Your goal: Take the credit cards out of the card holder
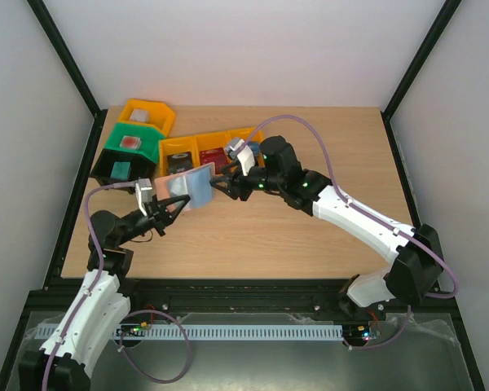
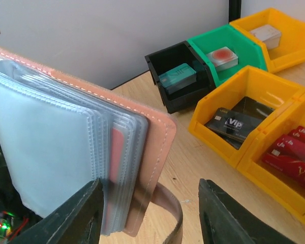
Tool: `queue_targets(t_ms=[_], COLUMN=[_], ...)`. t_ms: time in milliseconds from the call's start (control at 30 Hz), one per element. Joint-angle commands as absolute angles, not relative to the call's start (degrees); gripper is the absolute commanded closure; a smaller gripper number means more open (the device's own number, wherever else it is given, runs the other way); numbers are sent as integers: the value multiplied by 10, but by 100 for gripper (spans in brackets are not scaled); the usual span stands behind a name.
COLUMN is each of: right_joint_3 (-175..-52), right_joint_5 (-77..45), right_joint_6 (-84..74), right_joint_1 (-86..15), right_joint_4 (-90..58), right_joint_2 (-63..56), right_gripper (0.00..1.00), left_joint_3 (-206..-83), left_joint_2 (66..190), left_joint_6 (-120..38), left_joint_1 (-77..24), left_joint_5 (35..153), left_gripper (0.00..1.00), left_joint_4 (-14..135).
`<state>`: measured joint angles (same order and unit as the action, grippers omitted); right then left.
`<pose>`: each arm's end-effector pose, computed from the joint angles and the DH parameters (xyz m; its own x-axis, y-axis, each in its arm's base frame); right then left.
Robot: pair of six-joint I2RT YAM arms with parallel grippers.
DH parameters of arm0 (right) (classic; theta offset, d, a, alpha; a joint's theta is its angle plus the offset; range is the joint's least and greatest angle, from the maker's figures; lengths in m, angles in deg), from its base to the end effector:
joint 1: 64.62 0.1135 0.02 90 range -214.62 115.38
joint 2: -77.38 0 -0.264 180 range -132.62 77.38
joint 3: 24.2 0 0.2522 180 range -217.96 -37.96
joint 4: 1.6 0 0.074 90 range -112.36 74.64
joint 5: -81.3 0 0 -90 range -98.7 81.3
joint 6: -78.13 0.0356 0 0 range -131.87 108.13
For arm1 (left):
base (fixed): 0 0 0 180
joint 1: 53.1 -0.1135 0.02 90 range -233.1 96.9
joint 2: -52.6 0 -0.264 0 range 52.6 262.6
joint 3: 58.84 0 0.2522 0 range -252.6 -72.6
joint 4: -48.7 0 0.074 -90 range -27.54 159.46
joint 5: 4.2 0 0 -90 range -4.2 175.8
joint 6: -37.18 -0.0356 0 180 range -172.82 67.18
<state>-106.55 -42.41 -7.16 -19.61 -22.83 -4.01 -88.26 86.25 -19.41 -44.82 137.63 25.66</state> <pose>0.2192 0.2472 0.3429 -0.3226 -0.2261 -0.9191 -0.9330 0.2393 0.2687 0.1371 -0.0482 0.2721 -0.1882 -0.3165 -0.9297 0.8647 0.3955 -0.3096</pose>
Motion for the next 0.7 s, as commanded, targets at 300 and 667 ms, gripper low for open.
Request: queue_targets(t_ms=[300, 667], right_joint_3=[-1025, -1029], right_joint_5=[-545, -629], right_joint_6=[-78, -56], right_joint_1=[-195, -187], right_joint_4=[-106, -68], right_joint_2=[-23, -35], right_gripper=[22, 35], left_joint_3=[-888, -890], left_joint_2=[855, 857], left_joint_6=[-201, -203], left_joint_1=[-444, -435], left_joint_5=[1462, 1462], left_gripper=[98, 98], left_joint_4=[151, 153])
